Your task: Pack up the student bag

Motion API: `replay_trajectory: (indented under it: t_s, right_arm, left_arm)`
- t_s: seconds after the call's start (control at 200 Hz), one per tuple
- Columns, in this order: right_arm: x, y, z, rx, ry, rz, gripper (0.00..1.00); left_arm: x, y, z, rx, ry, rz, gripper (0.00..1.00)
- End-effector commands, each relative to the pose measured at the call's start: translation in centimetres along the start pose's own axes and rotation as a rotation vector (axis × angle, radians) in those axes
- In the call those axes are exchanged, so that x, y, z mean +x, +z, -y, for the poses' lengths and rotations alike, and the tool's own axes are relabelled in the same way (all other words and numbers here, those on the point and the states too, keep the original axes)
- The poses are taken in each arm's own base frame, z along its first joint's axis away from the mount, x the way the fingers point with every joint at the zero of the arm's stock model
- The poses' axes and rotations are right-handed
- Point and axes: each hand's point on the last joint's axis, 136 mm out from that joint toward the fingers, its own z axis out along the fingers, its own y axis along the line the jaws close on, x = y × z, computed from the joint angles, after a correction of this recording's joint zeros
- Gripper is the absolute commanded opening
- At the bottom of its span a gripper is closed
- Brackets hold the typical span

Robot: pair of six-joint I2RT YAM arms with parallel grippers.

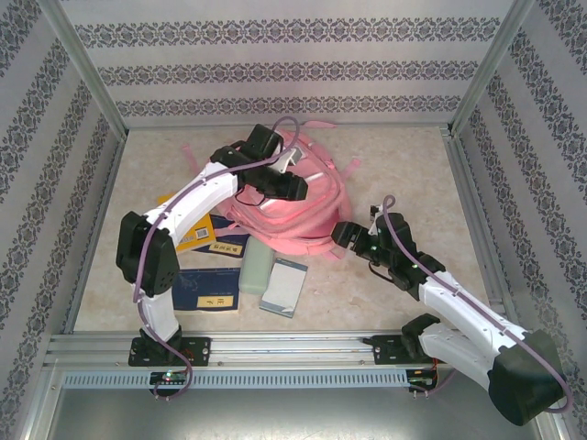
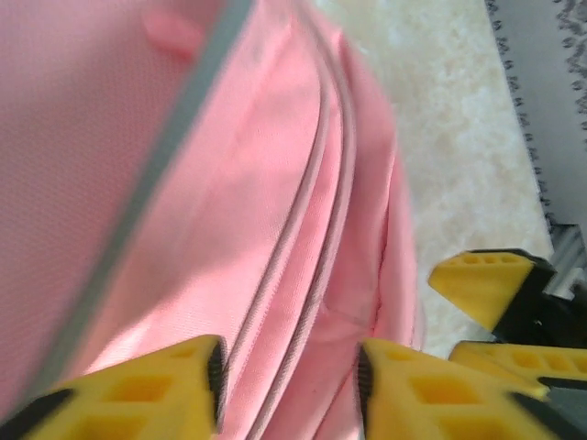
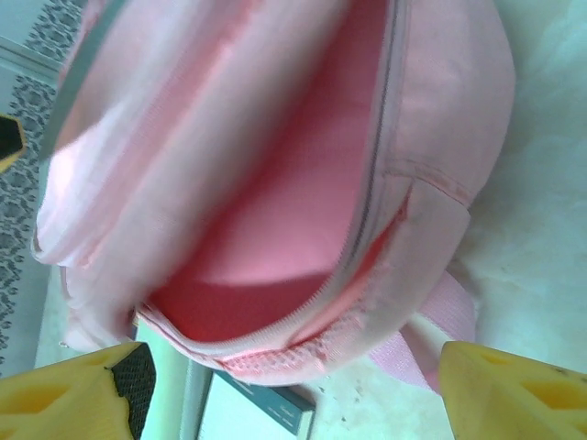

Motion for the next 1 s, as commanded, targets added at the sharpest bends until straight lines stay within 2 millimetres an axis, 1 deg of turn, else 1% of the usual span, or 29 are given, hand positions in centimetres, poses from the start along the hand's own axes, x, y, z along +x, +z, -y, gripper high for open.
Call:
replay_trajectory:
  t_s: [0.0,0.055,0.08,0.115,0.19,0.29,0.33,0.4,0.445,0.515,0.525,0.54,0.555,0.63,0.669,0.904,0.994]
  right_arm:
    - [-0.3,-0.8,0.1,0.039,-0.035,0.0,0.81]
    - [-0.3,-1.2,0.4,0.057,-0.047,0.002,0.81]
    - [-0.2,-1.4,0.5,0.063,-0.054,0.003,0.81]
    - [-0.1,-1.6,0.7,0.072,-0.056,0.004,0.82]
    - [0.2,-1.9,1.1,0.077,-0.062,0.006,0.82]
    - [0.8,-1.7,1.7,0.085,-0.054,-0.005,0.82]
    - [1.0,-1.6,1.9,0.087,-0.05,-0.011,0.83]
    - [1.2,-1.3,2.1,0.091,-0.044,-0.021,0.83]
    - [1.3,-1.2,2.2,0.091,-0.04,-0.025,0.83]
    - [1.4,-1.1,2.2,0.087,-0.037,-0.026,0.84]
    - [1.5,-1.0,2.2,0.087,-0.036,-0.028,0.84]
    - [1.5,-1.0,2.3,0.086,-0.034,-0.028,0.84]
    - [1.5,-1.0,2.3,0.087,-0.033,-0.028,0.84]
    - [1.8,-0.9,2.7,0.094,-0.025,-0.031,0.84]
    - [1.8,-0.9,2.8,0.094,-0.021,-0.03,0.84]
    - [2.8,-0.5,3.8,0.1,0.009,-0.048,0.84]
    - [3.0,-0.4,4.3,0.105,0.019,-0.049,0.84]
  left_arm:
    - [0.3,-3.6,-0.7,-0.117,0.004,0.084,0.55]
    - [1.9,-4.8,-1.5,-0.165,-0.02,0.093,0.61]
    - [2.9,-5.1,-2.2,-0.192,-0.04,0.09,0.62]
    - [4.2,-5.8,-2.9,-0.219,-0.064,0.095,0.69]
    - [7.6,-6.5,-4.9,-0.283,-0.15,0.087,0.72]
    - [12.7,-6.2,-7.6,-0.388,-0.254,-0.001,0.73]
    - [14.9,-5.7,-8.8,-0.441,-0.27,-0.054,0.73]
    - [17.5,-5.1,-10.3,-0.514,-0.27,-0.123,0.75]
    - [18.7,-4.4,-10.6,-0.517,-0.264,-0.155,0.76]
    - [19.6,-3.2,-10.2,-0.507,-0.236,-0.159,0.8]
    - [19.7,-3.1,-10.1,-0.505,-0.232,-0.156,0.89]
    - [19.8,-2.8,-10.0,-0.507,-0.225,-0.152,0.97]
    - [19.8,-2.6,-9.9,-0.507,-0.218,-0.149,1.0]
    - [20.2,-1.5,-9.6,-0.525,-0.191,-0.172,1.0]
    - [20.4,-1.1,-9.7,-0.545,-0.182,-0.191,1.0]
    - [21.2,0.6,-10.1,-0.562,-0.197,-0.23,1.0]
    - [21.2,1.1,-10.1,-0.549,-0.207,-0.231,1.0]
